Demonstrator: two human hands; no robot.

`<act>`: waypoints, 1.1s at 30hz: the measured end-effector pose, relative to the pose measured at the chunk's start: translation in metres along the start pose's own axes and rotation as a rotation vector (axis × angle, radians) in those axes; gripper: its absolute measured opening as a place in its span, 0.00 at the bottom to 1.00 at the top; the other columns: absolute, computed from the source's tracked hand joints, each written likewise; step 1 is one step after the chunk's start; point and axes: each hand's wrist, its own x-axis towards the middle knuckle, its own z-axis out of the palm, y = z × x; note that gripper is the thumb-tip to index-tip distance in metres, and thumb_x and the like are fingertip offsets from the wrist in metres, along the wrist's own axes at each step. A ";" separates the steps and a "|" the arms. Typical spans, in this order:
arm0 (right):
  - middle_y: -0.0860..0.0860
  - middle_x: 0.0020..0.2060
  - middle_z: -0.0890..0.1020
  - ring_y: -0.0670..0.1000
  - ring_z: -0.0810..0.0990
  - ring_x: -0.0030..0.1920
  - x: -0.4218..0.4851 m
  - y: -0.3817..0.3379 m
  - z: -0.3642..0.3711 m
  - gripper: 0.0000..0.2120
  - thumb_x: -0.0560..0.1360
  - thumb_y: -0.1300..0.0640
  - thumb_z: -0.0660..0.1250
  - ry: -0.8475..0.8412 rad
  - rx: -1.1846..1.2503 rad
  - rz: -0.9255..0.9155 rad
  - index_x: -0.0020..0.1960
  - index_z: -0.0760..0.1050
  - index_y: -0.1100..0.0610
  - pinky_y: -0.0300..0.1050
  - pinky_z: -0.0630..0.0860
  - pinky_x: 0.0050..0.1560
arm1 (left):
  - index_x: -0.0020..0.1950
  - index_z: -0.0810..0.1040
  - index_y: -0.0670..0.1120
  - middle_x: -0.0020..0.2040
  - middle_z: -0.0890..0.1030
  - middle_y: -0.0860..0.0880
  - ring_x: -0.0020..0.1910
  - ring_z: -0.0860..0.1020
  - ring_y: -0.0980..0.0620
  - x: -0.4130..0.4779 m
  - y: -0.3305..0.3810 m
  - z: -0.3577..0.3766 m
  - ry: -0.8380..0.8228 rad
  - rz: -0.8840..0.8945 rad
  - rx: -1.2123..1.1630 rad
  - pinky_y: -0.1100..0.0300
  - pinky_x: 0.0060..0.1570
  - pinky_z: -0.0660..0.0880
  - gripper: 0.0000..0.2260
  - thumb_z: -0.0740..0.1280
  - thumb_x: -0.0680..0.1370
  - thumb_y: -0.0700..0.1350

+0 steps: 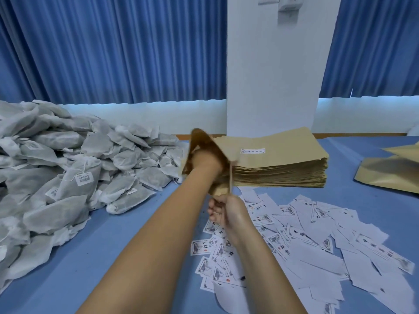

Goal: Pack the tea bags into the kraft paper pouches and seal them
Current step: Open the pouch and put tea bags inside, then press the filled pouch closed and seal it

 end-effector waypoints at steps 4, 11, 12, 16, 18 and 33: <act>0.54 0.28 0.76 0.50 0.73 0.27 0.004 0.003 0.004 0.12 0.76 0.71 0.52 -0.008 -0.179 -0.024 0.41 0.71 0.61 0.39 0.70 0.26 | 0.69 0.65 0.46 0.69 0.68 0.44 0.66 0.68 0.47 -0.002 -0.036 0.020 -0.040 -0.043 0.056 0.61 0.58 0.62 0.16 0.54 0.83 0.50; 0.57 0.47 0.79 0.55 0.80 0.46 0.010 0.014 0.012 0.08 0.78 0.66 0.60 0.063 -0.135 -0.122 0.56 0.72 0.60 0.48 0.81 0.45 | 0.71 0.65 0.41 0.65 0.72 0.41 0.63 0.73 0.42 -0.014 -0.019 0.005 0.129 -0.149 -0.035 0.51 0.62 0.70 0.19 0.58 0.81 0.45; 0.56 0.52 0.79 0.55 0.80 0.51 0.012 0.015 0.010 0.13 0.79 0.63 0.61 0.114 -0.099 -0.179 0.63 0.70 0.57 0.52 0.80 0.51 | 0.71 0.65 0.39 0.64 0.73 0.41 0.62 0.74 0.41 -0.014 -0.015 0.004 0.132 -0.154 -0.044 0.51 0.60 0.72 0.20 0.60 0.80 0.42; 0.55 0.51 0.82 0.52 0.81 0.49 0.011 0.011 0.005 0.13 0.81 0.61 0.58 0.199 0.065 -0.227 0.61 0.75 0.53 0.46 0.81 0.40 | 0.71 0.66 0.35 0.67 0.72 0.37 0.65 0.72 0.42 -0.030 -0.005 -0.001 -0.010 0.047 -0.186 0.62 0.47 0.68 0.17 0.54 0.82 0.37; 0.54 0.49 0.82 0.51 0.81 0.46 0.010 0.010 0.003 0.17 0.79 0.65 0.54 0.201 0.047 -0.220 0.53 0.78 0.50 0.43 0.81 0.37 | 0.72 0.63 0.38 0.70 0.68 0.39 0.68 0.67 0.44 -0.040 -0.009 -0.005 -0.115 0.152 -0.033 0.62 0.56 0.65 0.17 0.53 0.83 0.39; 0.58 0.49 0.81 0.53 0.82 0.29 -0.001 0.008 0.013 0.18 0.80 0.66 0.50 0.052 -0.209 -0.197 0.65 0.71 0.57 0.41 0.76 0.23 | 0.61 0.71 0.47 0.54 0.70 0.45 0.48 0.69 0.45 -0.108 -0.096 0.025 1.160 0.411 0.077 0.51 0.51 0.65 0.15 0.64 0.75 0.40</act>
